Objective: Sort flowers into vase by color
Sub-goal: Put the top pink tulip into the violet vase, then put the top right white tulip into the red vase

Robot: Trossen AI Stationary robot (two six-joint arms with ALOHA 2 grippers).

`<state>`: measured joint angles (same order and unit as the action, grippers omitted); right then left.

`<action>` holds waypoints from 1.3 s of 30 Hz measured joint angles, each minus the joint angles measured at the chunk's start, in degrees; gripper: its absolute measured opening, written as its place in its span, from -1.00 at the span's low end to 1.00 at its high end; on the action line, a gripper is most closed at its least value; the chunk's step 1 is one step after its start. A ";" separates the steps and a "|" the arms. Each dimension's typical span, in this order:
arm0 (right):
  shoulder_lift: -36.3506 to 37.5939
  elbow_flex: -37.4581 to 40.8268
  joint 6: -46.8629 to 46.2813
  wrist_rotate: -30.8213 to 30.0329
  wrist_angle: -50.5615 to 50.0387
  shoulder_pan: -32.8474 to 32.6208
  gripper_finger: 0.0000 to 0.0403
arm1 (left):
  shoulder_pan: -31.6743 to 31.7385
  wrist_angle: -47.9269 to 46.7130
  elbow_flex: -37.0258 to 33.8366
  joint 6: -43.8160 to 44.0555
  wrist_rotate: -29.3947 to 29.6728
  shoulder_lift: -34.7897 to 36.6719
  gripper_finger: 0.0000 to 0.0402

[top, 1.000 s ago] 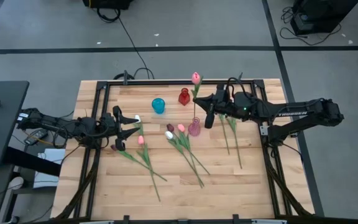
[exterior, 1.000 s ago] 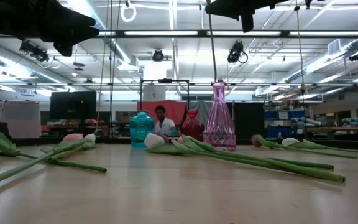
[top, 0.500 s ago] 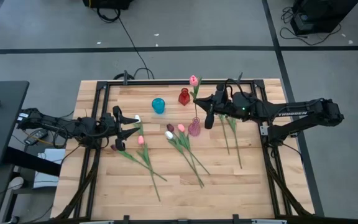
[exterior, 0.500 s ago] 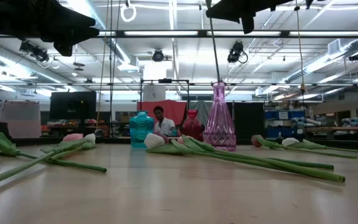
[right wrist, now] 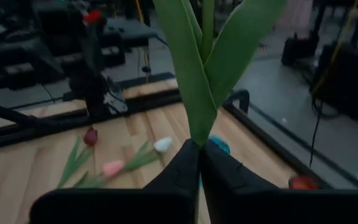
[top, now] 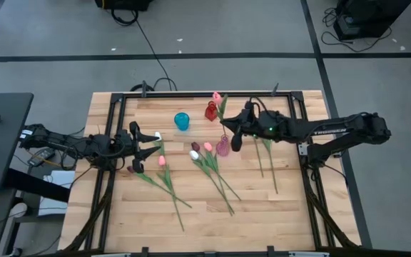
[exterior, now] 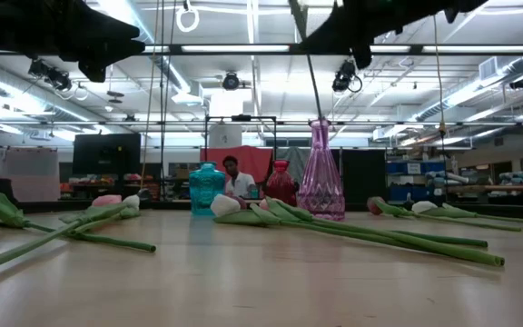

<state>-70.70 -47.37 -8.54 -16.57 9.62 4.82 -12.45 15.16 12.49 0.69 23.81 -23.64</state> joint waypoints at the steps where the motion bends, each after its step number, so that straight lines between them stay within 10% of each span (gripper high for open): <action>1: -0.42 0.41 -0.74 -0.41 -0.23 0.00 -0.82 | 0.02 -0.02 0.00 0.00 0.02 0.00 -0.12; 15: 5.66 0.53 -17.59 2.59 -31.58 -1.11 -0.11 | 0.02 0.00 0.00 -0.31 1.51 0.00 -0.12; 24: -1.53 0.52 -41.00 0.12 -59.29 0.61 -0.21 | 0.02 0.29 0.00 -0.41 1.52 0.00 -0.12; 39: -9.16 0.49 -36.09 8.97 -61.23 10.54 -0.41 | 0.02 0.05 0.00 -1.92 3.34 0.00 -0.12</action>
<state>-79.86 -46.88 -44.64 -7.60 -51.60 15.36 -12.43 15.21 12.49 -1.23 27.16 -23.64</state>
